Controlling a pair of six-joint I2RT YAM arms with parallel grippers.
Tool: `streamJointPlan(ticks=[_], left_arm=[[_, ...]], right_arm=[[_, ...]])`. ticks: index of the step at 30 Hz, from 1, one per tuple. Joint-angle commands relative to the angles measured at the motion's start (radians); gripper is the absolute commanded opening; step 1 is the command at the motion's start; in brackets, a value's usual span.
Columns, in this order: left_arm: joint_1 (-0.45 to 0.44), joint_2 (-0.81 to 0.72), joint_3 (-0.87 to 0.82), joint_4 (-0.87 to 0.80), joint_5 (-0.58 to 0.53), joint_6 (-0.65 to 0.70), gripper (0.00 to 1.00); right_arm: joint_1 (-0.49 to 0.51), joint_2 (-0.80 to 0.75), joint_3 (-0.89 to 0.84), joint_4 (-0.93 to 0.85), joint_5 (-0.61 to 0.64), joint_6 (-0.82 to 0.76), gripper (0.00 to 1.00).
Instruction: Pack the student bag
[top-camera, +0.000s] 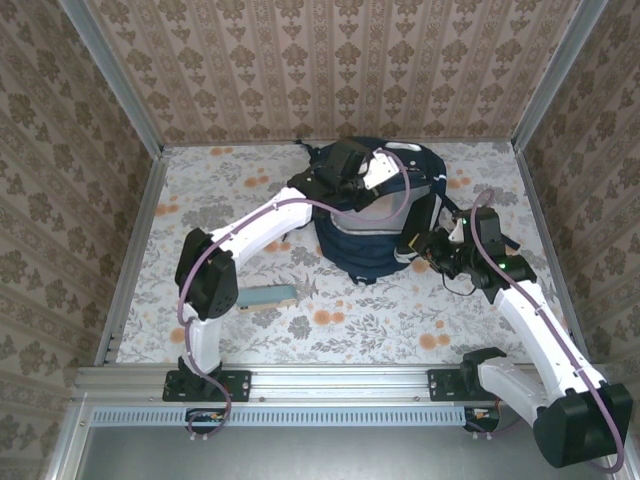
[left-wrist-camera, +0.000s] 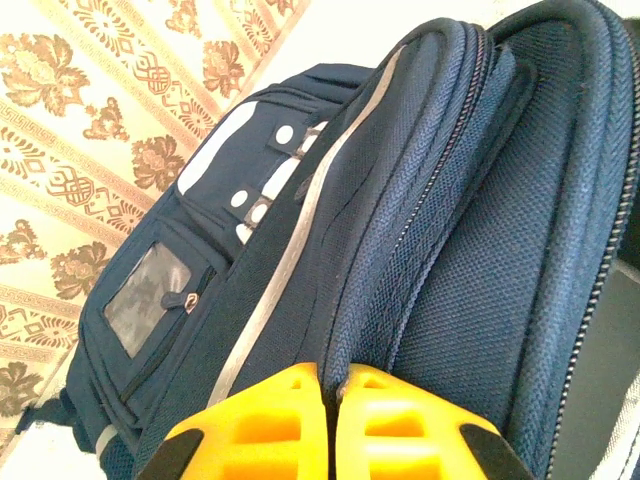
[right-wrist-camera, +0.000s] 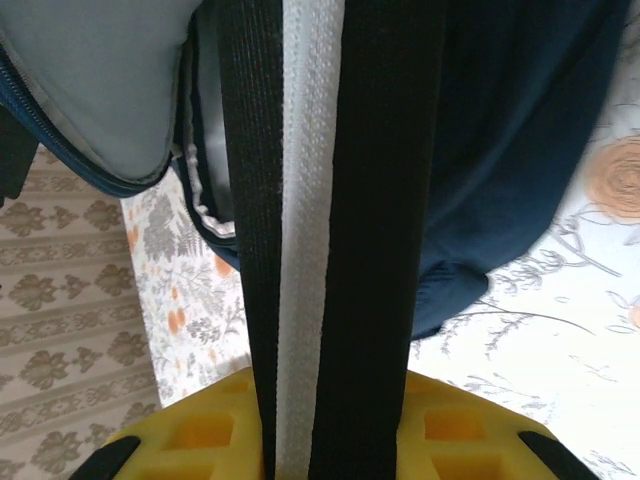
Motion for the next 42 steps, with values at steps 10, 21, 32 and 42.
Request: streamJointPlan(ticks=[10,21,32,42], left_arm=[[-0.039,-0.180,-0.021,0.065,0.046,-0.048,0.05],[-0.043,-0.207,-0.070,0.069,0.086,-0.098,0.05],[-0.042,-0.157,-0.048,0.060,0.091,-0.128,0.05],[-0.042,-0.151,-0.038,0.058,0.095,-0.143,0.04]], right_arm=[[-0.019,0.238,0.119,0.142,0.086,0.017,0.21],[-0.066,0.452,0.266,0.049,0.134,-0.105,0.45],[-0.042,0.240,0.163,-0.049,0.199,-0.114,0.49],[0.134,0.276,0.078,0.064,0.192,-0.026,0.18]])
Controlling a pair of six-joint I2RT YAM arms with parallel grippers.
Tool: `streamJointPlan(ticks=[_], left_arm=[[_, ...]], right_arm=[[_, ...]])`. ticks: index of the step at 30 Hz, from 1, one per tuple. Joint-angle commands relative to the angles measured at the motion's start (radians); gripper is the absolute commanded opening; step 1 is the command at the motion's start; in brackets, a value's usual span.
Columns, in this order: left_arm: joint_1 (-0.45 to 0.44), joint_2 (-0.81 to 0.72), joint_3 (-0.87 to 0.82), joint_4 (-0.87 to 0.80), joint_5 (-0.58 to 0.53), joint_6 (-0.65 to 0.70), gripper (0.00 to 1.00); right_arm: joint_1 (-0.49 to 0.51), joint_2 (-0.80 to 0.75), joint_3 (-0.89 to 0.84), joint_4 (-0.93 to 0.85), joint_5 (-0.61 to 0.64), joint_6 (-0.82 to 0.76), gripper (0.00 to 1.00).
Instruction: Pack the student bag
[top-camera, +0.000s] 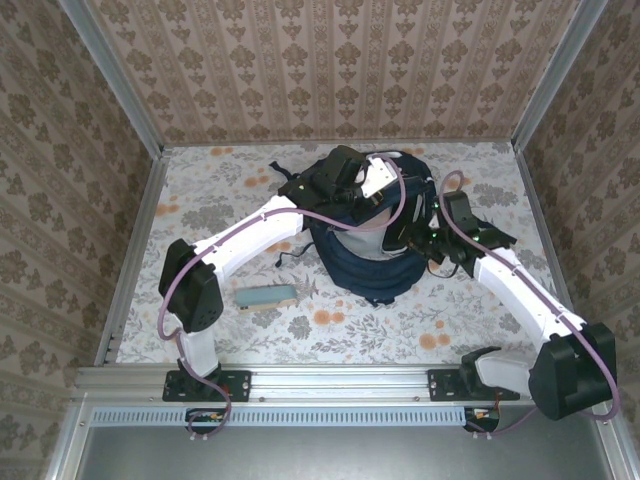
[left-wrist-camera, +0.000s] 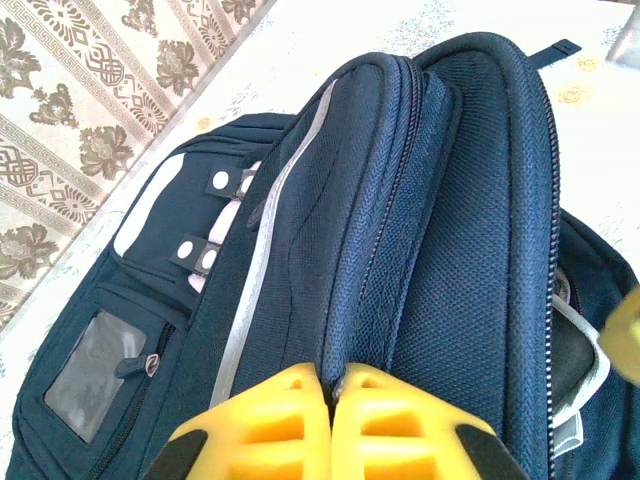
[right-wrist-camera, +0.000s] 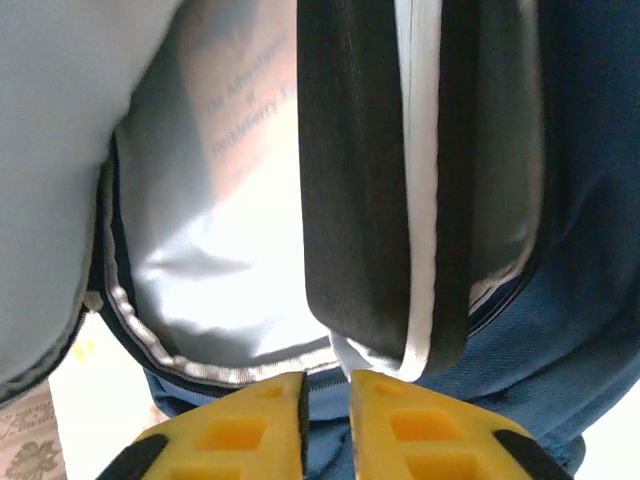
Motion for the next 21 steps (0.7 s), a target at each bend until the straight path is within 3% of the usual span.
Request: streamJointPlan(ticks=[1,7,14,17,21], left_arm=[[-0.010,-0.030,0.053,0.100,0.038,-0.027,0.04],[-0.009,-0.041,0.041,0.092,0.044,-0.020,0.03],[-0.009,-0.086,-0.022,0.105,0.135,0.020,0.02],[-0.010,-0.101,-0.049,0.106,0.215,0.025,0.02],[-0.011,-0.106,-0.068,0.116,0.230,0.011,0.02]], right_arm=[[0.020,0.037,-0.038,0.065,0.007,0.052,0.17],[0.017,0.090,-0.027,0.048,0.076,0.029,0.16],[-0.069,0.107,0.007,0.023,0.219,-0.040,0.18],[-0.098,0.145,0.032,0.047,0.202,-0.056,0.18],[-0.120,0.211,0.058,0.113,0.127,-0.052,0.19]])
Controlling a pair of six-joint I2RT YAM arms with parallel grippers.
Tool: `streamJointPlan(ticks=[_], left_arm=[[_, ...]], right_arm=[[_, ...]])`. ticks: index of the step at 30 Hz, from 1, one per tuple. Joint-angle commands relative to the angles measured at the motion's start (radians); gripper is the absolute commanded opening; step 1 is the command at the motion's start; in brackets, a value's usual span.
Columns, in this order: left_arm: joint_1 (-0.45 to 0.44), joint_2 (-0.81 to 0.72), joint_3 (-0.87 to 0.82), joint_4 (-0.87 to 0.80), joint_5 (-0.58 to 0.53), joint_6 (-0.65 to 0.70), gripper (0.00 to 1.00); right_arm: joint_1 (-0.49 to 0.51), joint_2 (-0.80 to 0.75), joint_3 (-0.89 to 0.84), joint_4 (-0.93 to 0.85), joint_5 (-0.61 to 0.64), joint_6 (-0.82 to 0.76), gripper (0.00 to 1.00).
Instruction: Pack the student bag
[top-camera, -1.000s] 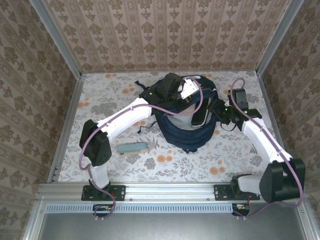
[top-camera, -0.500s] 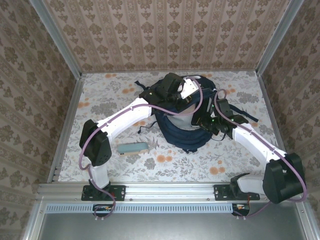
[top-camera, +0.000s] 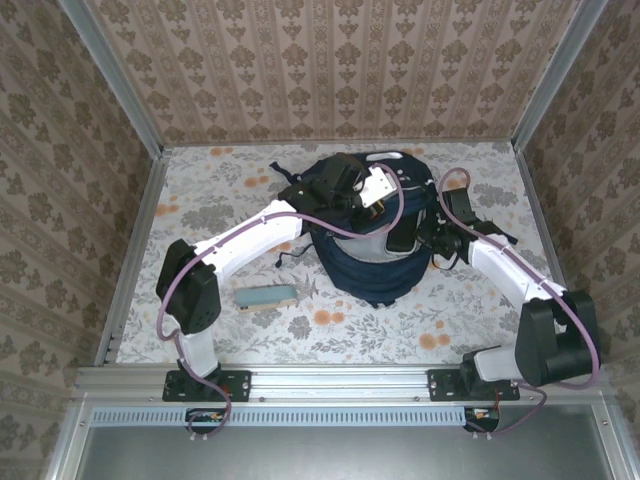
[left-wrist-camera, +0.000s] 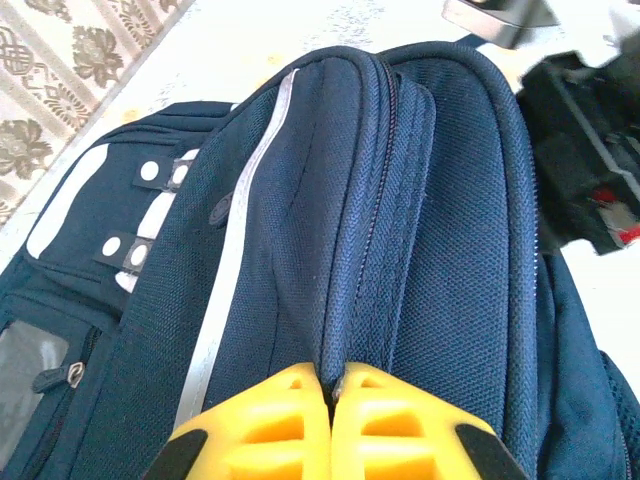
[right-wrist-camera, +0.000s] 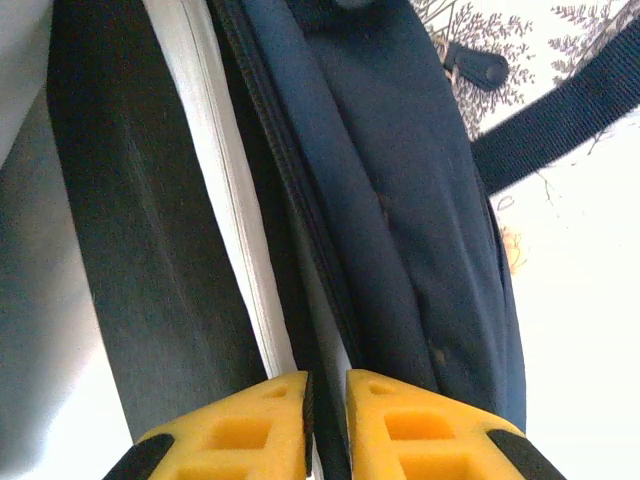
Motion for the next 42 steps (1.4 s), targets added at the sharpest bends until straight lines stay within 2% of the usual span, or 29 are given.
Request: streamJointPlan(ticks=[1,7,12,15,18,21,24,30,36,42], left_arm=[[-0.011,-0.083,0.013,0.099,0.092,-0.001,0.02],[-0.009,-0.072,0.023,0.117,0.051,-0.029,0.02],[-0.006,-0.059,0.033,0.134,0.019,-0.045,0.02],[-0.002,-0.057,0.035,0.134,0.018,-0.051,0.02],[-0.001,-0.059,0.034,0.130,0.018,-0.052,0.02],[-0.001,-0.060,0.034,0.124,0.019,-0.052,0.02],[-0.001,-0.063,0.032,0.119,0.021,-0.052,0.02],[-0.002,-0.069,0.025,0.117,0.024,-0.057,0.02],[-0.001,-0.071,0.024,0.113,0.019,-0.058,0.01],[0.006,-0.057,0.026,0.113,0.012,-0.068,0.01]], right_arm=[[-0.009,0.042,0.046,0.046,-0.043,-0.014,0.18],[0.000,-0.076,0.006,0.005,-0.070,0.033,0.17],[0.076,-0.173,-0.077,-0.031,-0.078,0.097,0.16],[0.115,-0.193,-0.128,-0.001,-0.095,0.152,0.20],[0.137,-0.166,-0.147,0.042,-0.110,0.179,0.33],[0.142,-0.115,-0.135,0.074,-0.111,0.179,0.37],[0.141,-0.069,-0.110,0.104,-0.087,0.164,0.35],[0.128,0.001,-0.051,0.141,0.056,0.141,0.24],[0.073,0.109,-0.027,0.249,0.074,0.171,0.19],[0.038,0.189,0.032,0.344,0.060,0.153,0.20]])
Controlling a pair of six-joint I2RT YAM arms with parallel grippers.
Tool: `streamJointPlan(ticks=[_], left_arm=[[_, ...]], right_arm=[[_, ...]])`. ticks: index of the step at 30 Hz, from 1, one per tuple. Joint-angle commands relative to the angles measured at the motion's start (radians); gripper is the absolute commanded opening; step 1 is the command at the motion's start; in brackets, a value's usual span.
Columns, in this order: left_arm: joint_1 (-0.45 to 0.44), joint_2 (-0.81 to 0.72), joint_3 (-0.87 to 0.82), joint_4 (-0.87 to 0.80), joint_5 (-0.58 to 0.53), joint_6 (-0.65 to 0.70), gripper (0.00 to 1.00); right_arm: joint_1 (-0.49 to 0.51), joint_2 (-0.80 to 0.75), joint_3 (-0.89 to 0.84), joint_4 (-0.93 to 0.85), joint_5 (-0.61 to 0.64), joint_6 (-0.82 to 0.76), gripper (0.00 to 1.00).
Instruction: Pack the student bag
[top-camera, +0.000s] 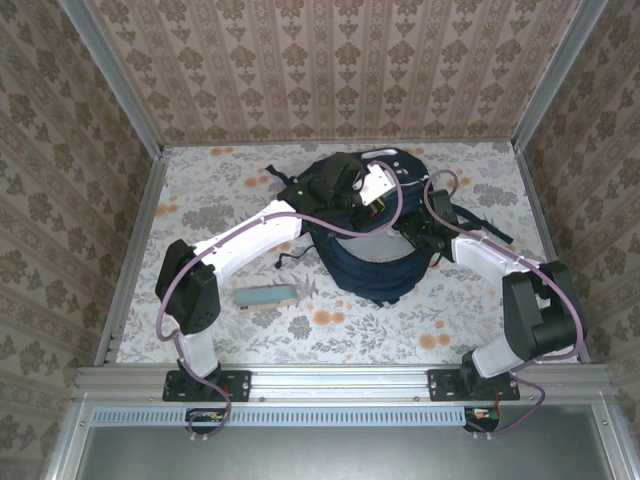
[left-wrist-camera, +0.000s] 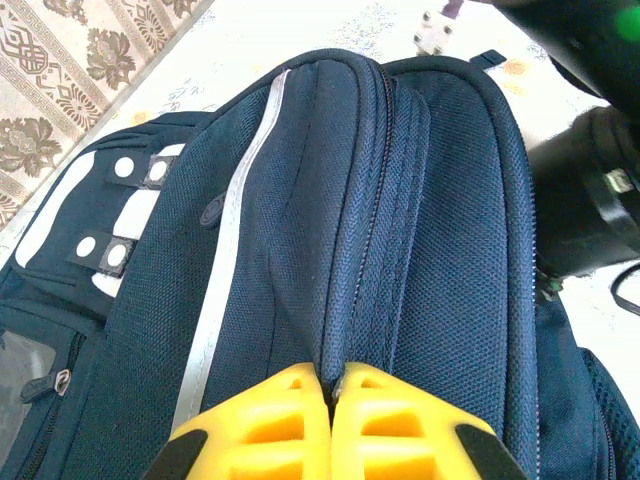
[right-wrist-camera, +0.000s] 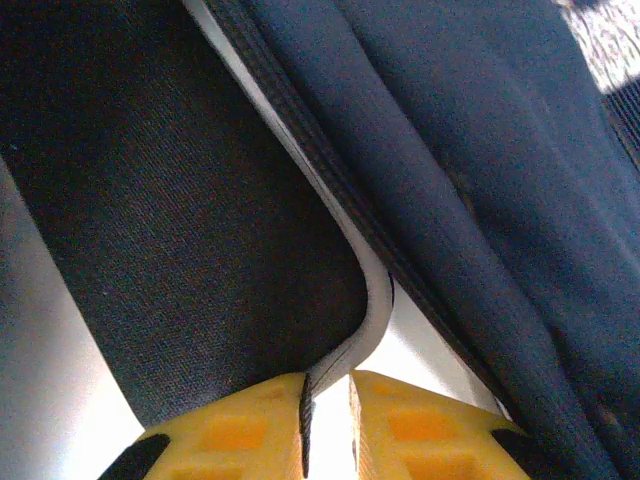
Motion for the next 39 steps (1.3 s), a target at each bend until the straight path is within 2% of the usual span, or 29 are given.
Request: streamJointPlan(ticks=[1,7,14,18,20,23,26,29,34,39], left_arm=[[0.006,-0.049,0.029,0.091,0.028,-0.029,0.01],[0.027,-0.004,0.049,0.097,0.021,-0.074,0.00],[0.039,0.058,0.078,0.084,0.054,-0.119,0.01],[0.042,0.071,0.082,0.076,0.106,-0.158,0.12],[0.048,0.069,0.086,0.065,0.118,-0.183,0.20],[0.062,0.063,0.097,0.029,0.130,-0.231,0.36],[0.091,0.047,0.090,0.000,0.135,-0.318,0.52],[0.139,0.024,0.058,-0.018,0.126,-0.446,0.60],[0.251,-0.013,-0.067,-0.025,0.138,-0.687,0.64],[0.364,-0.027,-0.247,0.087,0.218,-0.901,0.64]], right_arm=[[-0.029,0.064,0.058,0.134,0.019,-0.007,0.20],[-0.064,0.127,0.090,0.179,-0.042,-0.005,0.19],[-0.065,-0.073,-0.023,0.063,-0.067,0.000,0.30],[-0.065,-0.244,-0.104,-0.094,-0.032,-0.010,0.43],[-0.069,-0.315,-0.120,-0.195,0.002,-0.029,0.50],[-0.073,-0.418,-0.122,-0.342,0.056,-0.060,0.55],[-0.075,-0.515,-0.117,-0.469,0.145,-0.065,0.60],[-0.073,-0.562,-0.107,-0.481,0.139,-0.091,0.63],[-0.011,-0.506,-0.057,-0.418,0.014,-0.142,0.66],[0.108,-0.381,0.016,-0.356,-0.036,-0.158,0.67]])
